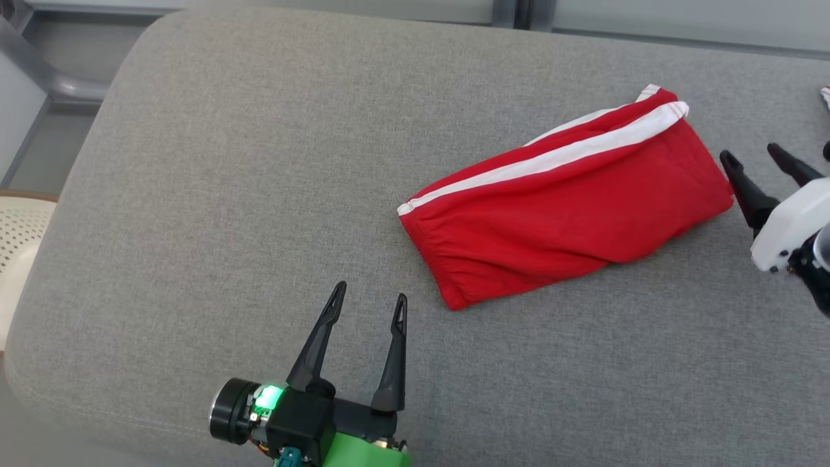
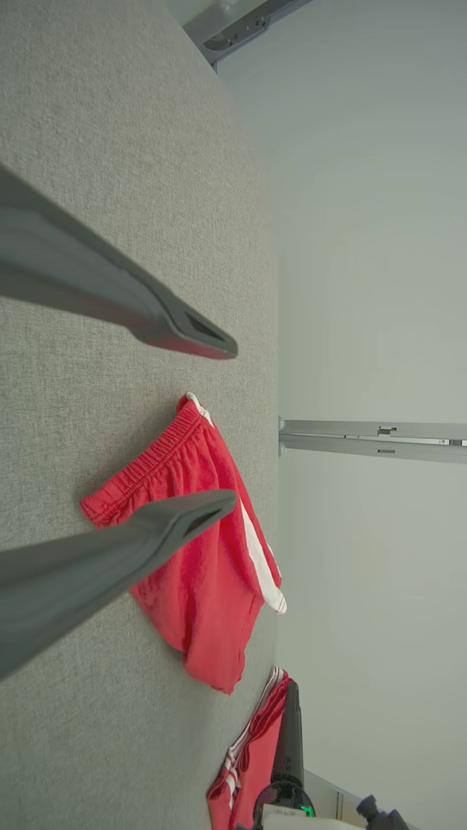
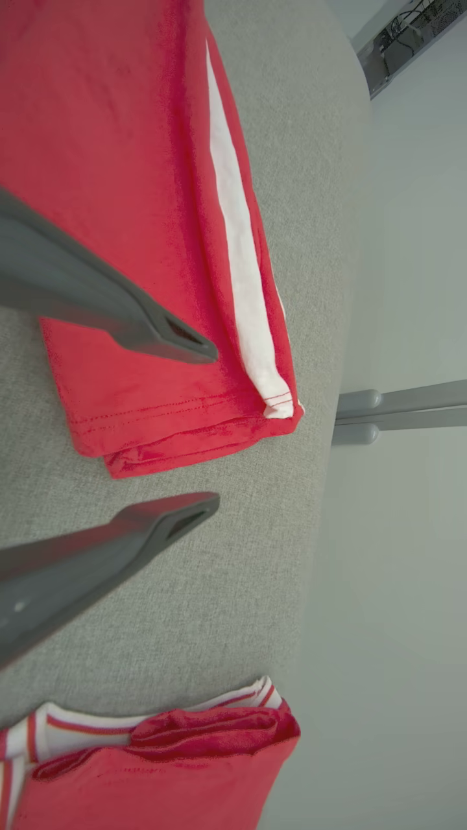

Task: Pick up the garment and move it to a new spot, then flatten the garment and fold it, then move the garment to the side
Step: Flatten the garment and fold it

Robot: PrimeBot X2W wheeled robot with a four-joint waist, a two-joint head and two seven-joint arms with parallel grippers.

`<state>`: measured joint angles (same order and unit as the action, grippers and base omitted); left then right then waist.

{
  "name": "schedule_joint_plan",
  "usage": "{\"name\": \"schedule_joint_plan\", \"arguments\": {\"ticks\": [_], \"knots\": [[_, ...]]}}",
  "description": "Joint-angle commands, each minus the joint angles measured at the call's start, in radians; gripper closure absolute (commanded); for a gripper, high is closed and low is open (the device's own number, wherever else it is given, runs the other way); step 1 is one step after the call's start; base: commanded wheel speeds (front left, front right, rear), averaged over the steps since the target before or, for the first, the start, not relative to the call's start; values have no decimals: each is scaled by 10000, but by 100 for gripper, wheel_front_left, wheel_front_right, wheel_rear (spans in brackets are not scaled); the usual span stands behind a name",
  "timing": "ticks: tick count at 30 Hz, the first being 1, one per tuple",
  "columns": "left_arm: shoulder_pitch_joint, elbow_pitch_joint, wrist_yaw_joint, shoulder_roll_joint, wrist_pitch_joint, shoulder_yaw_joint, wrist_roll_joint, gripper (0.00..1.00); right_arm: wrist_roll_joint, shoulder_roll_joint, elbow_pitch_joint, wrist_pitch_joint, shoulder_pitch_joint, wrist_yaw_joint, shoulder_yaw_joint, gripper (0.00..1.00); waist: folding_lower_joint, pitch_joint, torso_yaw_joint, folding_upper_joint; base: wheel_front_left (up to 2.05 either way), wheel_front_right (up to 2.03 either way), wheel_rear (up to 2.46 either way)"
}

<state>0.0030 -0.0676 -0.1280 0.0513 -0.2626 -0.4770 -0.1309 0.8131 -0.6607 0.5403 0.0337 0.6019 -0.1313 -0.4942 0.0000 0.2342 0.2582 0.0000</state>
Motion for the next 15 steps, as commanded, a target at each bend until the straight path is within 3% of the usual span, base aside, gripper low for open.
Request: {"name": "schedule_joint_plan", "arguments": {"ticks": [1, 8, 15], "knots": [[-275, -32, -88, -6, -24, -96, -97, 0, 196, -141, 111, -281, 417, 14, -81, 0, 0, 790, 328, 0, 0, 0, 0], [-806, 0, -259, -5, -23, -602, -311, 0, 835, -546, 716, -1520, 1750, 14, -620, 0, 0, 1454, 585, 0, 0, 0, 0], [-1125, 37, -360, -6, -25, -903, -346, 0, 1251, -606, 1353, -1876, 2435, 14, -1053, 0, 0, 1850, 795, 0, 0, 0, 0]]}}
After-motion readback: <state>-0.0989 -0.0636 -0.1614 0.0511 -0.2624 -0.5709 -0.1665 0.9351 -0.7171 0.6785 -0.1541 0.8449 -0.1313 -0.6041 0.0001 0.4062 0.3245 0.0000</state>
